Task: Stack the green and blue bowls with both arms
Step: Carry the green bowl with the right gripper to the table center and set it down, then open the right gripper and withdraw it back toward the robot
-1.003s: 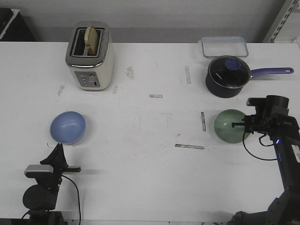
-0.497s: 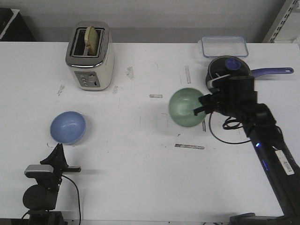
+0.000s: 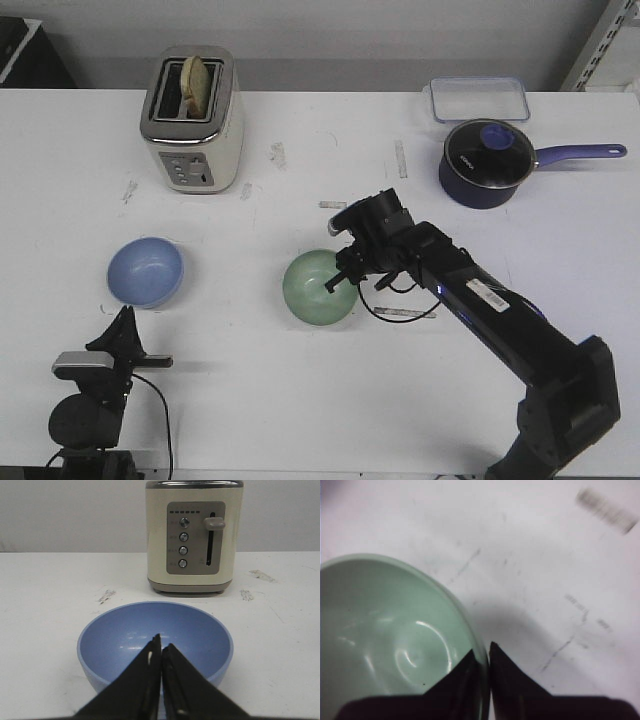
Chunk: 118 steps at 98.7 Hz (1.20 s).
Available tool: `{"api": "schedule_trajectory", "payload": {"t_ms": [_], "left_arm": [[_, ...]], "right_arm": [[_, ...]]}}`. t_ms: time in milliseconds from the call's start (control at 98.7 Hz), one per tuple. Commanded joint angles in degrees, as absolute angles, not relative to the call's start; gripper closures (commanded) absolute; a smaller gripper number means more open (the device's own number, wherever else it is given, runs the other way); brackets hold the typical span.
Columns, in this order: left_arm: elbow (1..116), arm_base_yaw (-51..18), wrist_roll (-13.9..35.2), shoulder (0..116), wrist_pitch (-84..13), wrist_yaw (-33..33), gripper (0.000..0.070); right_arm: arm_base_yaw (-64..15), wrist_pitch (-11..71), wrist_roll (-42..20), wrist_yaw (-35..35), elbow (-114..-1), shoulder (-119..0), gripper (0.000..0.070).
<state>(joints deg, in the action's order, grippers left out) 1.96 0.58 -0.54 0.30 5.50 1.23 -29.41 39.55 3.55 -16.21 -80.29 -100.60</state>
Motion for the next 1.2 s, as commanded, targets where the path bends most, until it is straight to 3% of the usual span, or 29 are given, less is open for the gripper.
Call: {"api": "schedule_trajectory", "payload": {"t_ms": [0,162,243,405,456,507,780,841,943,1186], "left_arm": [[0.73,0.58,-0.43,0.19,6.04,1.19,0.0699],[0.73,0.58,-0.43,0.19,6.04,1.19,0.0699],[0.73,0.58,-0.43,0.19,6.02,1.19,0.0699],[0.73,0.58,-0.45,0.19,6.04,1.19,0.0699],[0.73,0.58,-0.43,0.19,6.04,1.19,0.0699],[0.73,0.58,-0.43,0.19,6.07,1.19,0.0699],[0.73,0.58,-0.43,0.19,6.09,1.19,0.0699],[0.73,0.58,-0.43,0.19,6.09,1.19,0.0699],[0.73,0.58,-0.43,0.19,6.07,1.19,0.0699],[0.73,0.58,-0.43,0.19,6.07,1.19,0.0699]], "right_arm": [[-29.74,39.07,2.76,-16.05,-81.06,-102.76,0.07],[-29.63,39.07,2.79,-16.03,-81.06,-103.96,0.0699],[-29.63,39.09,2.81,-16.05,-81.06,-103.96,0.0664],[-29.67,39.24,2.81,-16.29,-81.06,-103.96,0.0326],[-29.67,39.22,2.79,-16.49,-81.1,-103.92,0.026],[-29.67,39.22,2.79,-16.49,-81.25,-103.74,0.024],[-27.46,40.07,2.79,-16.4,-87.39,-98.7,0.0267],[-26.22,39.92,2.79,-16.23,-88.79,-96.38,0.0387],[-23.2,39.38,2.85,-15.94,-89.47,-91.57,0.07],[-13.82,42.02,3.38,-7.99,-87.37,-80.47,0.07]]}}
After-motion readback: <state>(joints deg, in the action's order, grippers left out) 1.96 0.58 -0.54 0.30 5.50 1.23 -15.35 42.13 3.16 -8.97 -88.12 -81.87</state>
